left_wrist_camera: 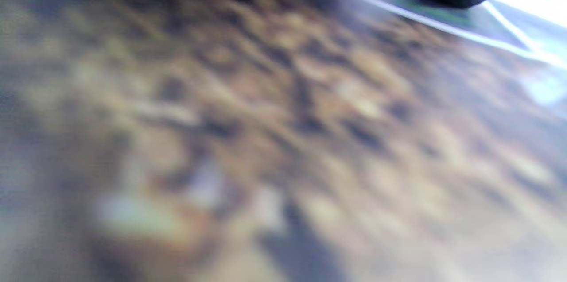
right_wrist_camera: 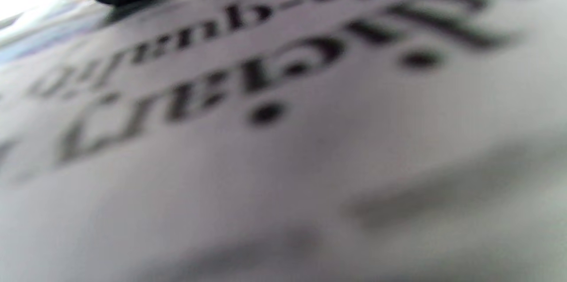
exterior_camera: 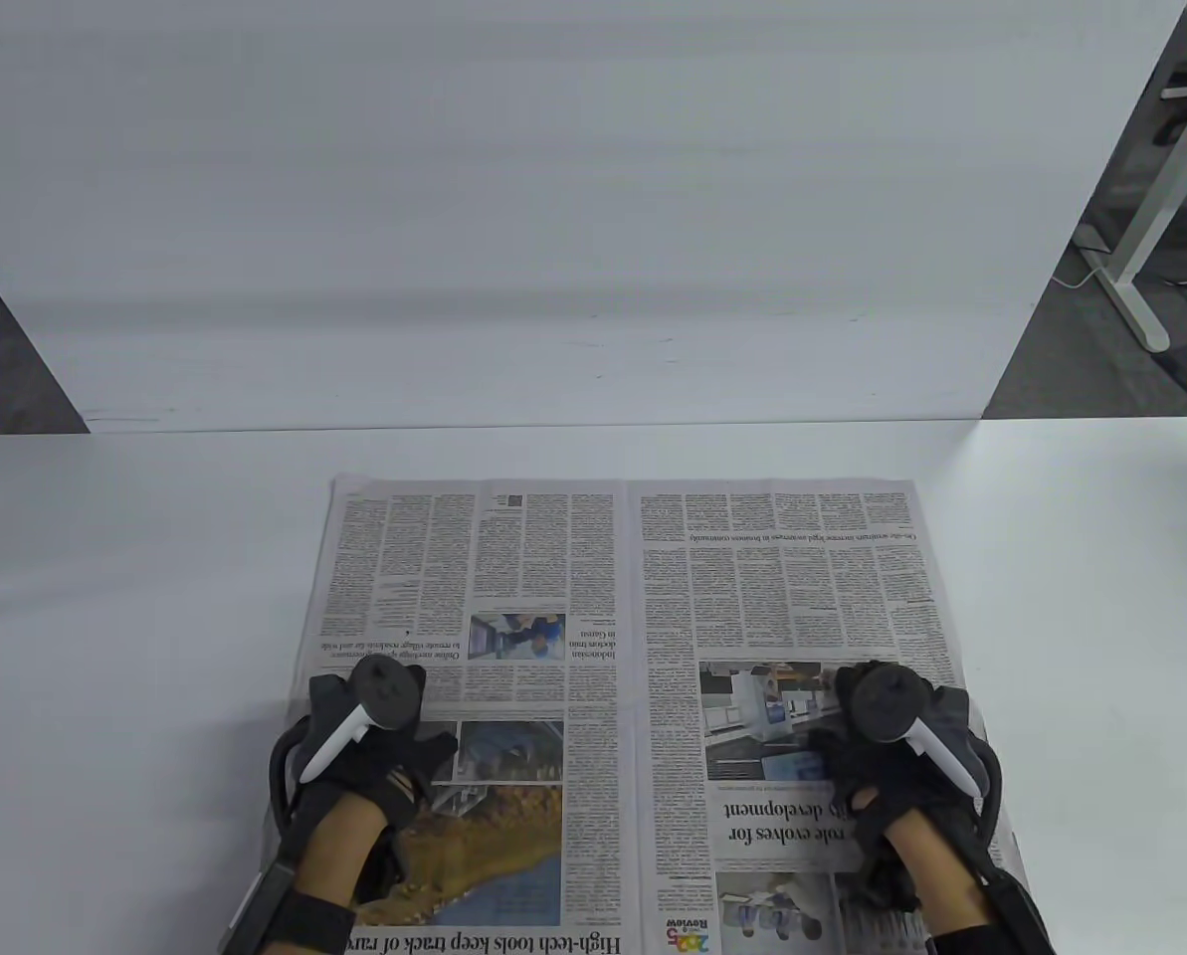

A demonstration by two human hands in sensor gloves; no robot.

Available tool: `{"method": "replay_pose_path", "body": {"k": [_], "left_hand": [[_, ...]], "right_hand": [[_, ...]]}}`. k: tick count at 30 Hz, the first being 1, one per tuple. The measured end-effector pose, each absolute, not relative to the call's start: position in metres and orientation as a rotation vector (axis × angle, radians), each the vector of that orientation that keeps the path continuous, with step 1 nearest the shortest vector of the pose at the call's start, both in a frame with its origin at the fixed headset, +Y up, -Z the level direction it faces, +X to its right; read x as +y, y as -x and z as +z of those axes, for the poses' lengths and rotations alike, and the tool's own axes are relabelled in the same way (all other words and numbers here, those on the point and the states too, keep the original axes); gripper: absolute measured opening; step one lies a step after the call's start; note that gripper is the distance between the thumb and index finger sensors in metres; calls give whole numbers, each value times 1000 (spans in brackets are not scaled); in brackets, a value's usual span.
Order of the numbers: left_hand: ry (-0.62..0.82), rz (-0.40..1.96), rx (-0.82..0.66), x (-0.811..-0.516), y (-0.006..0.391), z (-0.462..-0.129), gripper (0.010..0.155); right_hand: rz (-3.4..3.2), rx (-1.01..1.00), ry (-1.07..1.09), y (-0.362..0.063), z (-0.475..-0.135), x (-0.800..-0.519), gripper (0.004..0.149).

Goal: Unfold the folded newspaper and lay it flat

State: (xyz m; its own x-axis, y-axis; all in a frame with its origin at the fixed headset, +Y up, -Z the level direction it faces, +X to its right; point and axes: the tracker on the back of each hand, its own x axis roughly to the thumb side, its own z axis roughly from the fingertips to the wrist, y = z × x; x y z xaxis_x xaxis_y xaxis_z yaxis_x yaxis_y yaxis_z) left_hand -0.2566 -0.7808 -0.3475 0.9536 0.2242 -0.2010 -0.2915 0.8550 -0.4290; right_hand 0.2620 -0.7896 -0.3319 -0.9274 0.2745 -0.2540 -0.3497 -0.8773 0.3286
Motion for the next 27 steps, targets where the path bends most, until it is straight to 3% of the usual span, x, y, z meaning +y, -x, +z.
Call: {"method": "replay_pose_path", "body": {"k": [14, 19, 23, 27], "left_hand": [[476, 308, 233, -781, 282, -347, 82], [414, 275, 227, -770, 273, -348, 79], [356, 269, 139, -758, 253, -348, 78], [415, 240, 103, -761, 242, -349, 75]], "right_hand": [[2716, 506, 404, -292, -331, -789, 77], [2722, 437, 377, -285, -332, -776, 76], [2749, 337, 267, -265, -333, -762, 73], [2766, 373, 216, -254, -335, -764, 70]]}}
